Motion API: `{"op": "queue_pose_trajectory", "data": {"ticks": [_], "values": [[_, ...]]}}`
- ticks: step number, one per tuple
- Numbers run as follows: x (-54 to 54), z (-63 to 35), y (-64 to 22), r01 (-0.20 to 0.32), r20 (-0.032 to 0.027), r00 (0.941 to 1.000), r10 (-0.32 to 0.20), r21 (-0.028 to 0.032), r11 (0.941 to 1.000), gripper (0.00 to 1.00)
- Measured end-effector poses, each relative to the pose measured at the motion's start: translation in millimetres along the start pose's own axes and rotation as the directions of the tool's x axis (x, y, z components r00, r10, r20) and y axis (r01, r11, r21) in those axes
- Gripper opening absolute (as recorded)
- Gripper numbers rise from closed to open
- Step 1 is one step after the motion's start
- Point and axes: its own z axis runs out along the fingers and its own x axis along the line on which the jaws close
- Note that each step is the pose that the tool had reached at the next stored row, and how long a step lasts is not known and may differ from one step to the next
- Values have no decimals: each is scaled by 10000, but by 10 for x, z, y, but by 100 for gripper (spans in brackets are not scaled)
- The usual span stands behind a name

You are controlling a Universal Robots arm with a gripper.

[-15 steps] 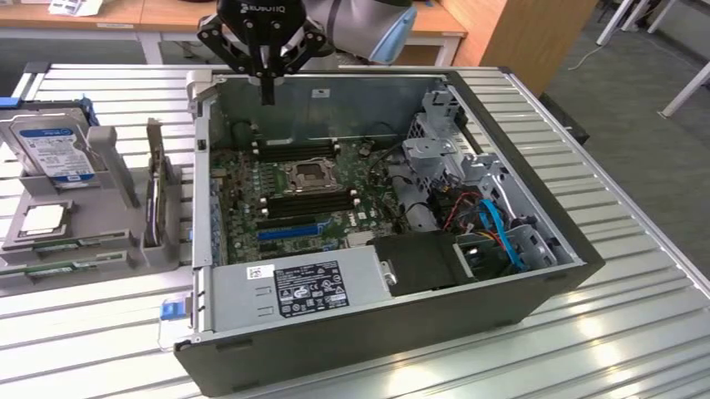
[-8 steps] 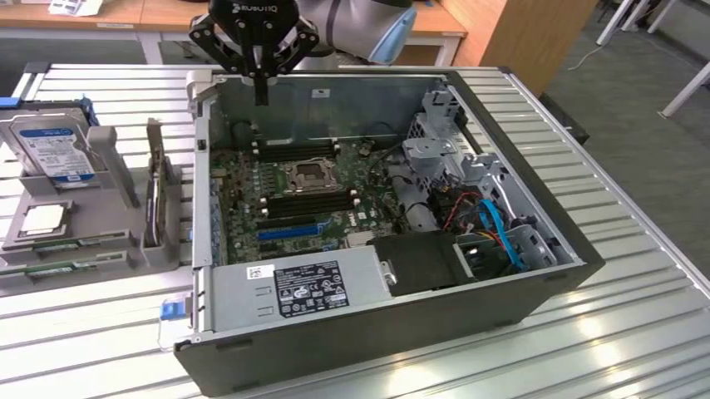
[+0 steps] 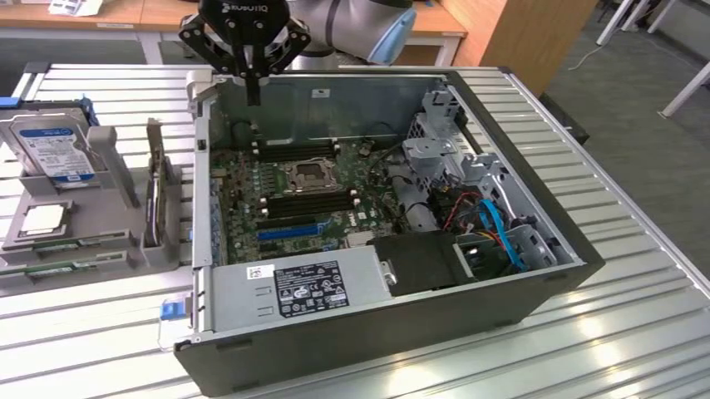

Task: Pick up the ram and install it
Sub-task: 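Reach for the ram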

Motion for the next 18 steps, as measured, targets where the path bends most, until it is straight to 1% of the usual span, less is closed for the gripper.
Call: {"op": "queue_pose_trajectory", "data": {"ticks": [9, 18], "values": [[152, -4, -11, -1, 0, 10000, 1, 0, 10000, 10], [341, -9, -25, 0, 0, 10000, 0, 0, 10000, 10]]}}
